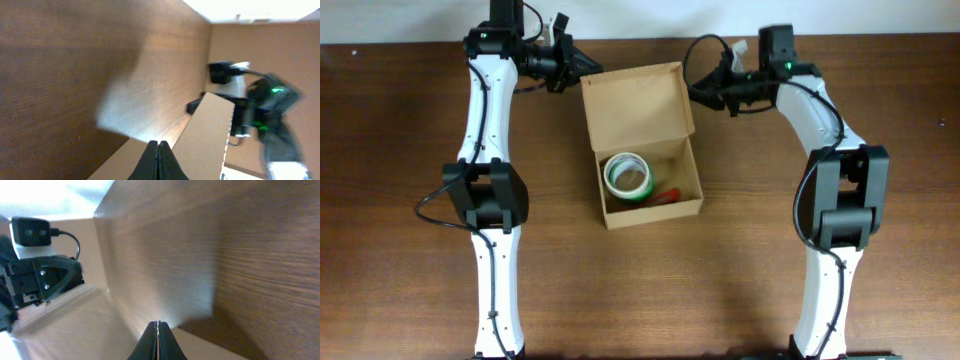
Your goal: Pack container
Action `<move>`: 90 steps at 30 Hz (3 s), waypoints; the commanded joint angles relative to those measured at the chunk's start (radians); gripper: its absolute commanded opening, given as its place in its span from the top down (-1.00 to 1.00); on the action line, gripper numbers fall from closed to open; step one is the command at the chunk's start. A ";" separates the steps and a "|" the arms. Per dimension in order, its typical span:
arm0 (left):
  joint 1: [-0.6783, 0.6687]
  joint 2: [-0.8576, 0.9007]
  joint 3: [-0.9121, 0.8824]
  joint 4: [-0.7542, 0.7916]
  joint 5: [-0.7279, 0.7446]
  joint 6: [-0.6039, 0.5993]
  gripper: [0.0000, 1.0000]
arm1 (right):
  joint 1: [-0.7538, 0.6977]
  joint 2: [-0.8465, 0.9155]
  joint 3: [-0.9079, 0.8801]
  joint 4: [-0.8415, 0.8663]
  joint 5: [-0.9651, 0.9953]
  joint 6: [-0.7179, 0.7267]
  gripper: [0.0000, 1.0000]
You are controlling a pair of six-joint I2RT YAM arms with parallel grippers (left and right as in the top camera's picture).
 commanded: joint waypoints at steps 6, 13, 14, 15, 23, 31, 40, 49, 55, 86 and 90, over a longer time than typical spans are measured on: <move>-0.029 0.004 0.105 -0.143 -0.096 0.116 0.97 | 0.068 -0.080 0.195 -0.201 0.167 -0.231 0.92; -0.030 0.004 0.214 -0.242 -0.148 0.137 0.97 | 0.088 -0.109 0.249 -0.297 0.266 -0.306 0.92; -0.030 0.004 0.226 -0.260 -0.182 0.136 0.97 | 0.087 -0.111 0.252 -0.302 0.278 -0.306 0.92; -0.027 0.004 0.238 -0.280 -0.226 0.137 0.97 | 0.084 -0.113 0.258 -0.312 0.292 -0.306 0.93; 0.034 0.004 0.247 -0.410 -0.506 0.136 0.97 | 0.050 -0.112 0.257 -0.412 0.459 -0.362 0.92; 0.090 0.008 0.238 -0.479 -0.693 0.093 0.97 | 0.030 -0.066 0.253 -0.440 0.521 -0.362 0.92; 0.089 0.011 0.074 -0.479 -0.684 0.092 0.97 | 0.007 0.008 0.252 -0.504 0.521 -0.385 0.92; 0.043 0.011 -0.140 -0.471 -0.683 0.114 0.97 | 0.008 0.046 0.251 -0.526 0.521 -0.384 0.92; -0.002 0.011 -0.146 -0.395 -0.564 0.112 0.97 | 0.008 0.049 0.251 -0.525 0.521 -0.384 0.92; -0.072 0.071 -0.180 -0.167 -0.277 0.064 0.97 | 0.008 0.146 0.251 -0.554 0.459 -0.445 0.92; -0.082 0.092 -0.181 -0.131 -0.190 0.063 0.97 | 0.008 0.146 0.251 -0.544 0.417 -0.459 0.92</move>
